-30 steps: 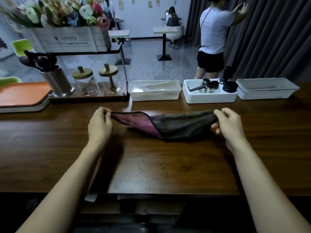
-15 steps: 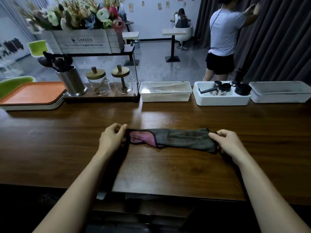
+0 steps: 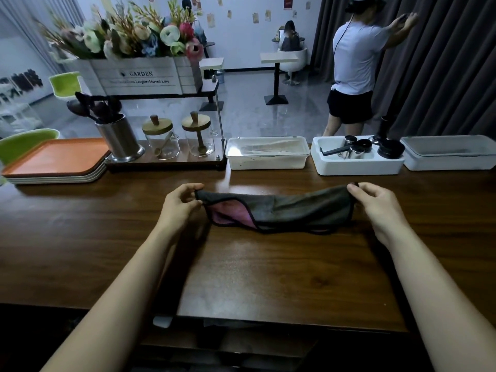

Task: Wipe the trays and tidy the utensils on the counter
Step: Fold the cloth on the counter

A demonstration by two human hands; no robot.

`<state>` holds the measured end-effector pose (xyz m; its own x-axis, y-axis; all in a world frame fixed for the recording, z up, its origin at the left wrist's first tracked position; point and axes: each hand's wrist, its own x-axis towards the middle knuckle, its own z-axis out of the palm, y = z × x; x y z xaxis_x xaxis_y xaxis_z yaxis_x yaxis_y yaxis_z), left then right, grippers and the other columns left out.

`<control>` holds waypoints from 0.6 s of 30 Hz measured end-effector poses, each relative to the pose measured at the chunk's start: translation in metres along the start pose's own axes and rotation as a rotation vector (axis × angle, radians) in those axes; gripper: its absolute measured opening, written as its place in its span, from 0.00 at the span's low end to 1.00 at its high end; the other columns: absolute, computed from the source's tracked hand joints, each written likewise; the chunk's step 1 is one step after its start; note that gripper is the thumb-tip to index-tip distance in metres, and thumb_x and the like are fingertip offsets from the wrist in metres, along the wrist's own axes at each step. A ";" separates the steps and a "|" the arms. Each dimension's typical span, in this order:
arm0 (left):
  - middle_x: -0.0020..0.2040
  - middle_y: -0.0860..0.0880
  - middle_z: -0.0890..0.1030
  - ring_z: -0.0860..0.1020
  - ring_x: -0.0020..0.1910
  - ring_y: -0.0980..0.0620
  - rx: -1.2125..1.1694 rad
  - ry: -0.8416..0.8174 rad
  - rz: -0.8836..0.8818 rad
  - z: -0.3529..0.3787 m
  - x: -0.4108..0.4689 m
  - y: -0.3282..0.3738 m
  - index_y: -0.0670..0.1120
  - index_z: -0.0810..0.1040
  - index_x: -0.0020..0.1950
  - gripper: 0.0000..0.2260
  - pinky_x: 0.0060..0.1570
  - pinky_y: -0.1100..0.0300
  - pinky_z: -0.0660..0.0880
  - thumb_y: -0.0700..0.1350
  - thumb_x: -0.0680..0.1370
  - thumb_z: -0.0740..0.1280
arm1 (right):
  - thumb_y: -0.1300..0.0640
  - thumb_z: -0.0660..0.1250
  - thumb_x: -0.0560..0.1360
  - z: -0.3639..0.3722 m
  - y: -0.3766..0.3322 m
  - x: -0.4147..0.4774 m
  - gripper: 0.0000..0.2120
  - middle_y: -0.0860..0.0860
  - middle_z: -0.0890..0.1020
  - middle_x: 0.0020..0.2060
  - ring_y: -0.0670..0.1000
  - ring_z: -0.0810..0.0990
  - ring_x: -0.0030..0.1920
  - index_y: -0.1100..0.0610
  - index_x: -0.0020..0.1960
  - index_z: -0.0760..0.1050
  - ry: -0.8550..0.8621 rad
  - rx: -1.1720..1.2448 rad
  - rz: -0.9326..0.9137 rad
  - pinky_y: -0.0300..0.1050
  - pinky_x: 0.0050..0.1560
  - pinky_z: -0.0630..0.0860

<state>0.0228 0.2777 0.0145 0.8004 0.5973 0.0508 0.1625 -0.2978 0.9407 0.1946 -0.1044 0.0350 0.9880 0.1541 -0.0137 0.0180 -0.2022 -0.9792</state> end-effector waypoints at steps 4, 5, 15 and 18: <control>0.50 0.53 0.85 0.83 0.47 0.54 0.300 0.067 0.174 -0.006 0.006 0.004 0.58 0.81 0.52 0.17 0.54 0.57 0.77 0.34 0.77 0.72 | 0.55 0.66 0.81 0.002 -0.002 0.006 0.08 0.48 0.85 0.44 0.50 0.81 0.49 0.54 0.47 0.82 -0.087 0.126 -0.029 0.48 0.55 0.75; 0.49 0.54 0.85 0.83 0.47 0.53 0.352 0.094 0.205 -0.008 0.005 0.006 0.58 0.80 0.52 0.17 0.55 0.56 0.77 0.34 0.77 0.72 | 0.57 0.65 0.82 0.002 -0.003 0.006 0.08 0.48 0.85 0.45 0.50 0.81 0.51 0.54 0.48 0.82 -0.100 0.195 -0.014 0.47 0.55 0.76; 0.52 0.50 0.86 0.84 0.50 0.50 0.526 0.256 0.333 -0.025 0.007 0.005 0.54 0.82 0.58 0.16 0.56 0.47 0.80 0.34 0.77 0.70 | 0.54 0.67 0.81 -0.006 -0.005 0.011 0.06 0.50 0.84 0.48 0.50 0.83 0.56 0.53 0.47 0.80 0.083 0.448 0.062 0.47 0.56 0.79; 0.52 0.50 0.86 0.83 0.51 0.49 0.534 0.292 0.299 -0.023 0.013 0.006 0.52 0.83 0.58 0.13 0.54 0.49 0.79 0.37 0.79 0.70 | 0.53 0.68 0.80 -0.005 -0.004 0.014 0.06 0.52 0.85 0.49 0.51 0.84 0.54 0.54 0.48 0.80 0.072 0.444 0.088 0.48 0.55 0.81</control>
<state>0.0211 0.3010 0.0281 0.6786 0.5867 0.4420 0.2816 -0.7636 0.5811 0.2089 -0.1065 0.0394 0.9912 0.0837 -0.1023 -0.1188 0.2248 -0.9671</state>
